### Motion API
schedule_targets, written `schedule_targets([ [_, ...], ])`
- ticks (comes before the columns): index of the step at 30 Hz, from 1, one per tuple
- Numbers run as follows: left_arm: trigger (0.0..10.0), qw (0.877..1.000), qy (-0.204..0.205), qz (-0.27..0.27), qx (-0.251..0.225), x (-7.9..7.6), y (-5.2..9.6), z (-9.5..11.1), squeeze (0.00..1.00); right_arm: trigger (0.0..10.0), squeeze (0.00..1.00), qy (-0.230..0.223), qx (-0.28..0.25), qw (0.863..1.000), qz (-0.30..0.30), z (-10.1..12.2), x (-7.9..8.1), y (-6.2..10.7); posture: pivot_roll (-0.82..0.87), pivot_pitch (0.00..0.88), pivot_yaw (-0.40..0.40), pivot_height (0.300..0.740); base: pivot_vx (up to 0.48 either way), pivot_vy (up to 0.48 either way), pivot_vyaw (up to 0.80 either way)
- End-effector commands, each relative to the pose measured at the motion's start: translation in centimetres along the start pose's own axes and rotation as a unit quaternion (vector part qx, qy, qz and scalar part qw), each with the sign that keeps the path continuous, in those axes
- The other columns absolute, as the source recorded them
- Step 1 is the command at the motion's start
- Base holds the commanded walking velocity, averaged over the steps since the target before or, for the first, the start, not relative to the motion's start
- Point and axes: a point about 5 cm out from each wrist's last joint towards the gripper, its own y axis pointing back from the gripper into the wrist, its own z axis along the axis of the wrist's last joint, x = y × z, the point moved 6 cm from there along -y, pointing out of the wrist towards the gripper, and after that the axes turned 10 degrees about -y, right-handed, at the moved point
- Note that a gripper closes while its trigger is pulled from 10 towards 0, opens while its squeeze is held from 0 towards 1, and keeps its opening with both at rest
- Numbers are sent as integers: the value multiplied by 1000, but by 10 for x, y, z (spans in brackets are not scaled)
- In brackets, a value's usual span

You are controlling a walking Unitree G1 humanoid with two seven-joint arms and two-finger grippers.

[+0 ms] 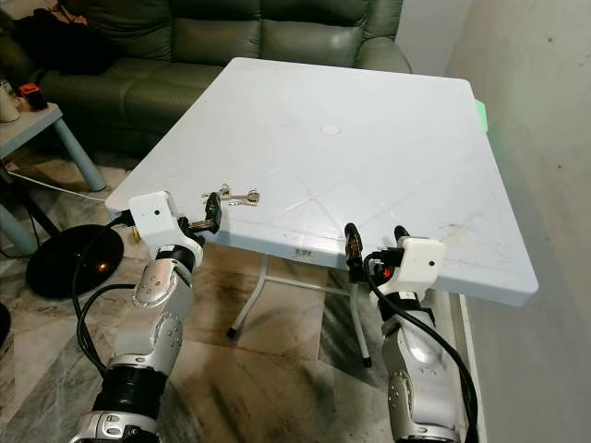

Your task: Hang keys on a hook

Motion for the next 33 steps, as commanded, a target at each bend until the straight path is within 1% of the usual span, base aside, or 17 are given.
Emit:
schedule_targets([
  [1, 10000, 1000, -5, -8, -9, -3, 0, 5, 0, 10000, 0, 6, -1, 1000, 3, 2, 1, -1, 104, 55, -25, 740, 0, 0, 0],
  [4, 10000, 999, 1, -38, -28, -5, 3, 13, 0, 10000, 0, 5, -6, 1000, 1, 6, -1, 0, 99, 57, -25, 740, 0, 0, 0],
  [5, 10000, 998, -5, -44, -34, 1, 7, 15, 0, 10000, 0, 7, -9, 1000, 1, 9, -2, 3, 97, 57, -24, 740, 0, 0, 0],
  [7, 10000, 999, -14, -40, -35, 8, 10, 15, 0, 10000, 0, 13, -13, 1000, 1, 12, -4, 7, 94, 60, -20, 740, 0, 0, 0],
  [8, 10000, 998, -15, -41, -37, 16, 13, 16, 0, 10000, 0, 12, -20, 1000, 9, 17, -3, 12, 93, 61, -18, 740, 0, 0, 0],
  [9, 10000, 998, -14, -43, -38, 18, 15, 16, 0, 10000, 0, 11, -23, 1000, 11, 19, -3, 14, 93, 61, -18, 740, 0, 0, 0],
  [11, 10000, 996, -30, -62, -55, 25, 24, 21, 0, 10000, 0, 12, -29, 999, 10, 23, -4, 23, 85, 64, -6, 740, 0, 0, 0],
  [13, 10000, 995, -37, -70, -56, 28, 28, 20, 0, 10000, 0, 14, -29, 999, 8, 23, -5, 27, 83, 67, -4, 740, 0, 0, 0],
  [14, 10000, 995, -37, -73, -56, 34, 35, 18, 0, 10000, 0, 12, -22, 1000, -1, 19, -9, 34, 80, 70, -2, 740, 0, 0, 0],
  [15, 10000, 995, -37, -73, -56, 34, 35, 18, 0, 10000, 0, 12, -22, 1000, -1, 19, -9, 34, 80, 70, -2, 740, 0, 0, 0],
  [16, 10000, 995, -42, -74, -53, 40, 41, 15, 0, 10000, 0, 13, -15, 1000, -14, 16, -14, 40, 80, 70, -2, 740, 0, 0, 0],
  [19, 10000, 995, -45, -77, -48, 44, 47, 12, 0, 10000, 0, 11, -10, 1000, -26, 15, -18, 45, 86, 69, 5, 740, 0, 0, 0],
  [22, 10000, 994, -60, -81, -49, 45, 50, 12, 0, 10000, 0, 12, -11, 999, -34, 17, -20, 48, 93, 66, 2, 740, 0, 0, 0],
  [25, 10000, 994, -51, -85, -47, 41, 47, 14, 0, 10000, 0, 10, -18, 999, -33, 22, -19, 45, 97, 62, 3, 740, 0, 0, 0],
  [29, 10000, 994, -41, -90, -44, 35, 44, 15, 0, 10000, 0, 10, -20, 999, -27, 24, -14, 42, 100, 56, 4, 740, 0, 0, 0],
  [33, 10000, 994, -35, -91, -45, 33, 41, 16, 0, 10000, 0, 12, -21, 999, -25, 25, -11, 40, 98, 47, 2, 740, 0, 0, 0],
])
